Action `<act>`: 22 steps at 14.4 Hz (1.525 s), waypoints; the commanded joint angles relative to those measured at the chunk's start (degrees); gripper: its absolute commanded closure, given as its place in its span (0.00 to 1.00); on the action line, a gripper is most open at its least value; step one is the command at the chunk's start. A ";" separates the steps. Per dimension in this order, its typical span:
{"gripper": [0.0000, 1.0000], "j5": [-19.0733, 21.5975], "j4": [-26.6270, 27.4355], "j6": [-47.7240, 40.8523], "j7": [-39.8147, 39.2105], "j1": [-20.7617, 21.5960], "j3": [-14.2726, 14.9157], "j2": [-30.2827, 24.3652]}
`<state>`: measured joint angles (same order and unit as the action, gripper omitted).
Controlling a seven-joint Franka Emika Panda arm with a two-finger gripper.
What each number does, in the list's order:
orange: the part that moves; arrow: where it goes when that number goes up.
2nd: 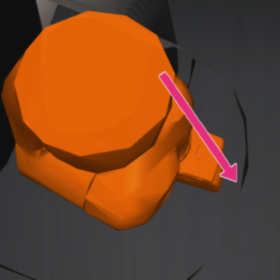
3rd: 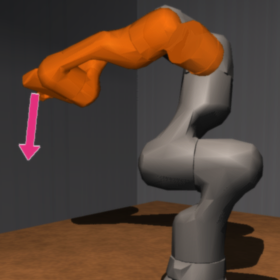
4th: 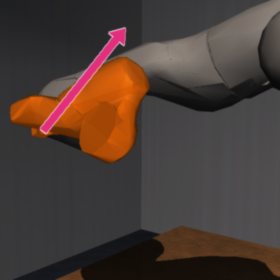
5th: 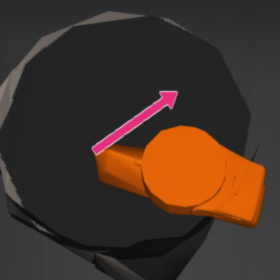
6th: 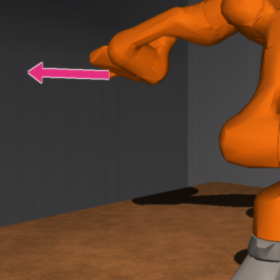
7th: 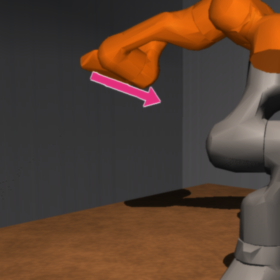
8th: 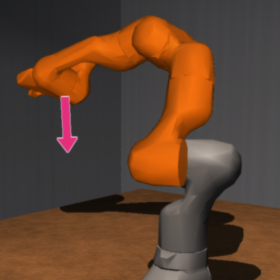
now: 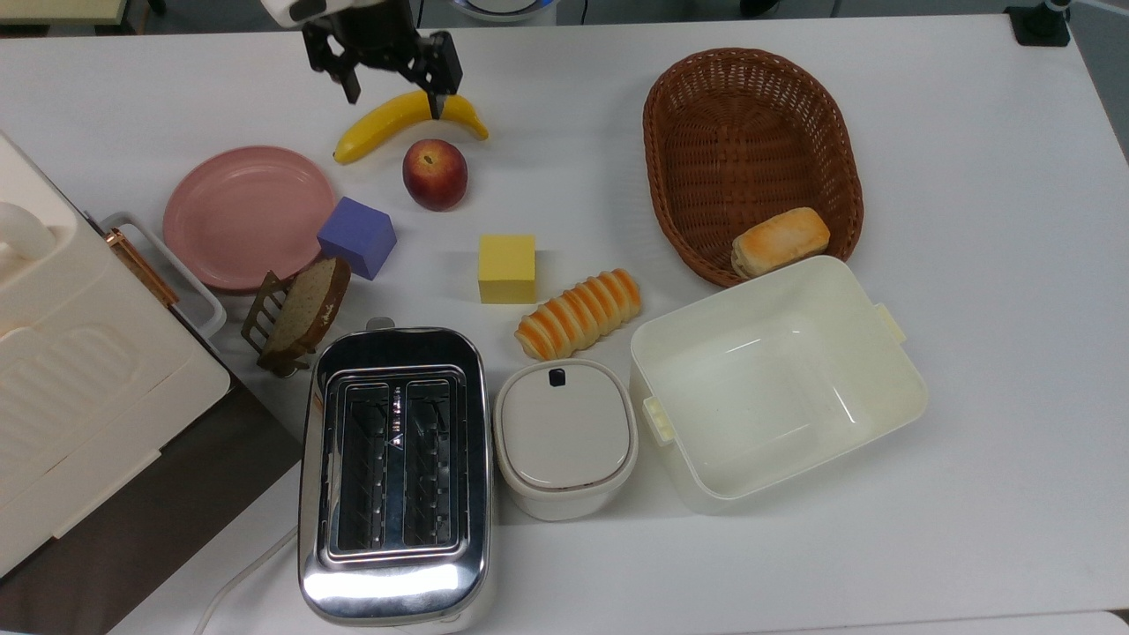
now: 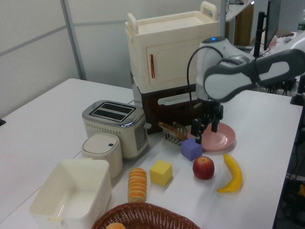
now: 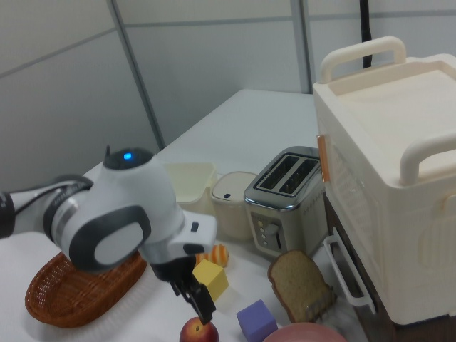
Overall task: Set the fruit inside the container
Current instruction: 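Move the open gripper over the red apple and lower it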
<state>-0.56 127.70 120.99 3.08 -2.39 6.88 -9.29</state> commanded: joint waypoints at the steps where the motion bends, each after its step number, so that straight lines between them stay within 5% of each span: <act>1: 0.00 -1.11 5.70 4.69 0.35 1.15 0.85 -2.05; 22: 0.00 -1.81 6.42 11.90 -4.40 4.50 0.85 7.18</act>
<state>-1.29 133.17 131.29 -0.65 1.11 6.84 -1.97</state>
